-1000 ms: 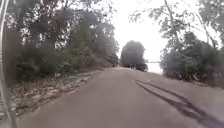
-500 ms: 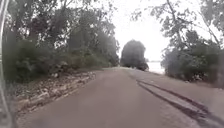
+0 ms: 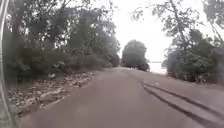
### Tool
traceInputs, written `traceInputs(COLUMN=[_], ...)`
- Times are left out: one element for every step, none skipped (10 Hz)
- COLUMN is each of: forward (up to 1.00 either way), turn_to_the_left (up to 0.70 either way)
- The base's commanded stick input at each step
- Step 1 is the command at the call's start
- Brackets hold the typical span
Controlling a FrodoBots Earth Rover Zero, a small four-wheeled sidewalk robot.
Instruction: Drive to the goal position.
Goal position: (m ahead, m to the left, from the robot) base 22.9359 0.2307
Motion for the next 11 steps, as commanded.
traceInputs(forward=[0.70, 0.70, 0.70, 0.70, 0.70, 0.70, 0.70, 0.70, 0.70, 0.70, 0.70], turn_to_the_left=[0.00, 0.00, 0.00, -0.06, -0.19, -0.33, -0.33, -0.30, -0.06, 0.00, 0.00])
